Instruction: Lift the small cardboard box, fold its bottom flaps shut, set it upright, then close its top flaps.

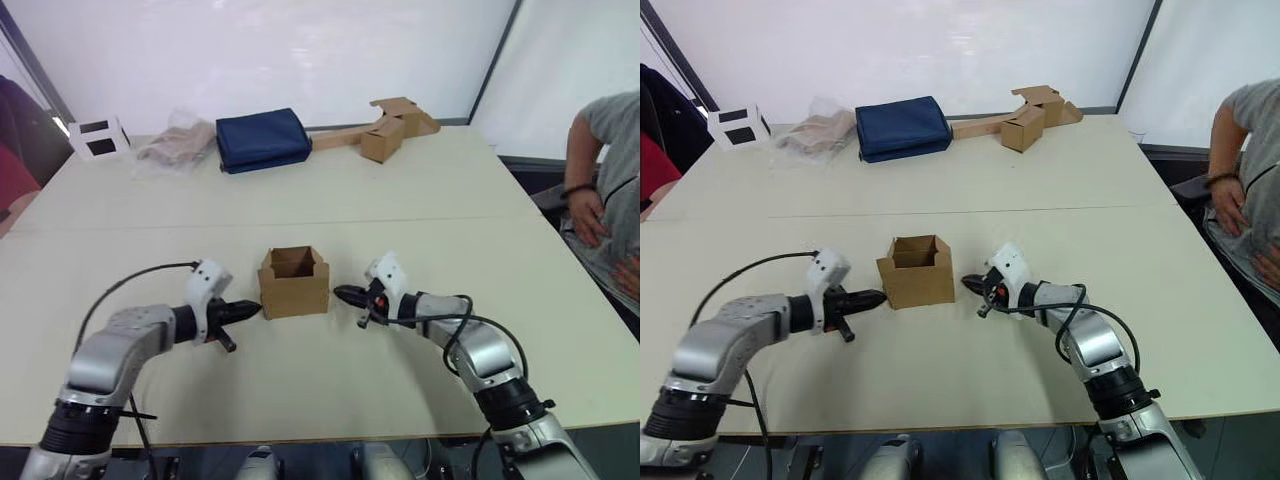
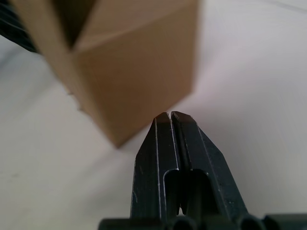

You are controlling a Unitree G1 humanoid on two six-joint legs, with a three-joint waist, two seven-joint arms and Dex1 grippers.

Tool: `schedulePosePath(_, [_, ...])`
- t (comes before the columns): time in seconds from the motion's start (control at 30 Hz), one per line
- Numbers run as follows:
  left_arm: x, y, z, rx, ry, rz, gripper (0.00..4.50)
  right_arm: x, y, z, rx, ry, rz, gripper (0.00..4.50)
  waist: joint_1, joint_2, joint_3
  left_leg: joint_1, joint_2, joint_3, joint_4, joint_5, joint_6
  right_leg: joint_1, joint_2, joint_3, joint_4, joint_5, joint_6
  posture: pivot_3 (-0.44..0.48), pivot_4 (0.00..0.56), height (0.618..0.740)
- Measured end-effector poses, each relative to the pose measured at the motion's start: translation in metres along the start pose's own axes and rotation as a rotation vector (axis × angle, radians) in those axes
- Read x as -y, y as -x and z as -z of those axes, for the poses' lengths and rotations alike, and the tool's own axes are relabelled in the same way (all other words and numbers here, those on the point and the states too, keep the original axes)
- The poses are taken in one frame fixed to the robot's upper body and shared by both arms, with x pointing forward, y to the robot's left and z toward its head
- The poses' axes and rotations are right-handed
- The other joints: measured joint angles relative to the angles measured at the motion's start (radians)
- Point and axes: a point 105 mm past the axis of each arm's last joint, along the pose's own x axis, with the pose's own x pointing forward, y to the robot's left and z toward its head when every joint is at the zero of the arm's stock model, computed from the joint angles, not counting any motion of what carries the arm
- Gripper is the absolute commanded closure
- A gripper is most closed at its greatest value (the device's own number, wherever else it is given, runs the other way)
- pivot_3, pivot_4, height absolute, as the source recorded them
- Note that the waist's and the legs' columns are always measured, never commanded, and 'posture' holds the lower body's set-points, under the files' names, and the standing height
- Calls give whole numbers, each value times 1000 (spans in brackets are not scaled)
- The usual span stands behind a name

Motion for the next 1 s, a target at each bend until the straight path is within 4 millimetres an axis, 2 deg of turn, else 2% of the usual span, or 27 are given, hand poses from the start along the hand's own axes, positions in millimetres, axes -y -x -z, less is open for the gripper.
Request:
schedulePosePath(0.2, [2,-8,-4,-3,-12,36,4421,-1,9,9,-19,-33,4,4500,9,0,0,0,0,0,0,0,0,0,0,0,0,0,0,0,150,740])
schedulePosePath(0.6, [22,-28,0,-11,-33,133,4421,-2,38,23,-44,-89,64,4500,10,0,0,1,0,0,0,0,0,1,0,0,0,0,0,0,150,740])
schedulePosePath(0.9, [21,-28,0,-13,-66,140,4421,-5,42,26,-47,-95,63,4500,10,0,0,2,0,0,0,0,0,2,0,0,0,0,0,0,150,740])
schedulePosePath(1.0, [18,-20,3,-43,-73,160,4421,-5,50,27,-39,-109,50,4500,10,0,0,2,0,0,0,0,0,2,0,0,-1,0,0,0,150,740])
